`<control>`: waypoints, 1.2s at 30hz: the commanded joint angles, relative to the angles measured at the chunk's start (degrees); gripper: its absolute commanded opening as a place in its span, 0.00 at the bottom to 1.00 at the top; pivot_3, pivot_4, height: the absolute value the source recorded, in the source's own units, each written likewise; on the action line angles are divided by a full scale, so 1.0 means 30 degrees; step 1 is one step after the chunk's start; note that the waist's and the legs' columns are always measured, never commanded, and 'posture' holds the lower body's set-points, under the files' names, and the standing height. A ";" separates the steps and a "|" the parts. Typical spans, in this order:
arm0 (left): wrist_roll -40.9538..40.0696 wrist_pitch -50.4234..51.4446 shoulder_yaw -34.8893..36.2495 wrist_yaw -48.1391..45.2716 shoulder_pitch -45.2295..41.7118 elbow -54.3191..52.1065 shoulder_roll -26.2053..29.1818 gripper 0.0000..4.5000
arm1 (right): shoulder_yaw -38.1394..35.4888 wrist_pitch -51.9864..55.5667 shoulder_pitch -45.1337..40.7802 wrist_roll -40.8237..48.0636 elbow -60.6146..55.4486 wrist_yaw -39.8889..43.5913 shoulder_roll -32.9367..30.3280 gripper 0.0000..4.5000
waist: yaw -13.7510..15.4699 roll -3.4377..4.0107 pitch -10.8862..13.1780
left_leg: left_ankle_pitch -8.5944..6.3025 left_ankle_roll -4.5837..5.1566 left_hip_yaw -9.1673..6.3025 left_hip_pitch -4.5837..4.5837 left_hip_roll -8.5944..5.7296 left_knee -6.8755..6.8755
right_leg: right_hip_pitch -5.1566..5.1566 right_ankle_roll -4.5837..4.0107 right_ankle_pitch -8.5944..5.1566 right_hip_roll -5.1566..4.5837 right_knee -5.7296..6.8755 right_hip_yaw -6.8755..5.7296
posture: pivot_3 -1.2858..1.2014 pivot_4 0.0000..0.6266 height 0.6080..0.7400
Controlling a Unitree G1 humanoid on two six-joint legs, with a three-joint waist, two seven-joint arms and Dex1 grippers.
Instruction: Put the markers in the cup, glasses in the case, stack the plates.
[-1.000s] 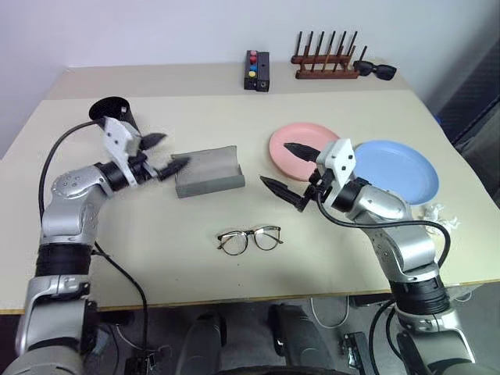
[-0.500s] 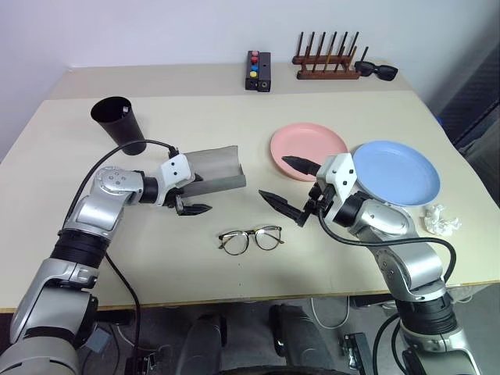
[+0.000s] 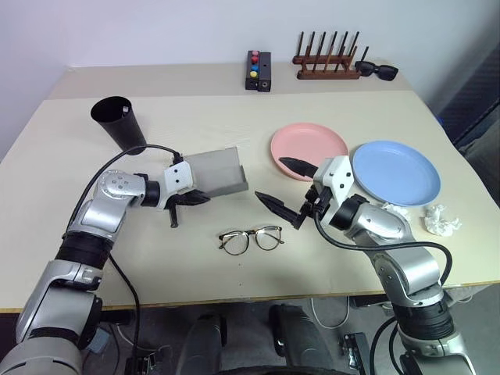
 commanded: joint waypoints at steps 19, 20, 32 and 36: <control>-0.1276 0.2387 0.1219 -0.0003 -0.0460 -0.2032 0.0789 0.53 | -0.0024 -0.0091 -0.0397 0.0172 -0.0403 0.0368 -0.0073 1.00 | 0.0032 0.0001 0.0001 | 0.0000 0.0000 -0.0001 0.0002 -0.0004 0.0002 | 0.0000 -0.0032 -0.0021 0.0001 0.0002 -0.0002 | 0.52 0.24 0.96; -0.1638 0.2655 0.1524 -0.0104 -0.0609 -0.2192 0.0860 0.53 | -0.0214 -0.0013 -0.0365 0.0227 -0.0390 0.0467 -0.0305 1.00 | 0.0029 0.0001 0.0001 | 0.0000 0.0000 0.0001 0.0002 -0.0004 0.0002 | 0.0000 -0.0030 -0.0020 0.0001 0.0002 -0.0002 | 0.52 0.24 0.96; -0.2552 0.5537 -0.0559 -0.0082 -0.0520 -0.8564 -0.0223 0.53 | -0.1525 0.0682 0.1925 0.0965 -0.1142 0.2961 -0.4152 1.00 | 0.0060 -0.0002 0.0001 | -0.0002 0.0004 0.0017 0.0002 -0.0015 0.0007 | 0.0016 -0.0011 -0.0037 -0.0018 -0.0021 0.0020 | 0.52 0.24 0.96; -0.1911 0.6144 -0.2218 -0.0110 -0.0357 -0.9263 -0.0455 0.53 | -0.1438 0.0656 0.2377 0.0787 -0.1287 0.2852 -0.4086 1.00 | -0.0010 -0.0003 0.0002 | -0.0002 0.0004 0.0013 0.0009 -0.0010 0.0009 | 0.0016 -0.0010 -0.0038 0.0014 -0.0014 0.0020 | 0.52 0.24 0.96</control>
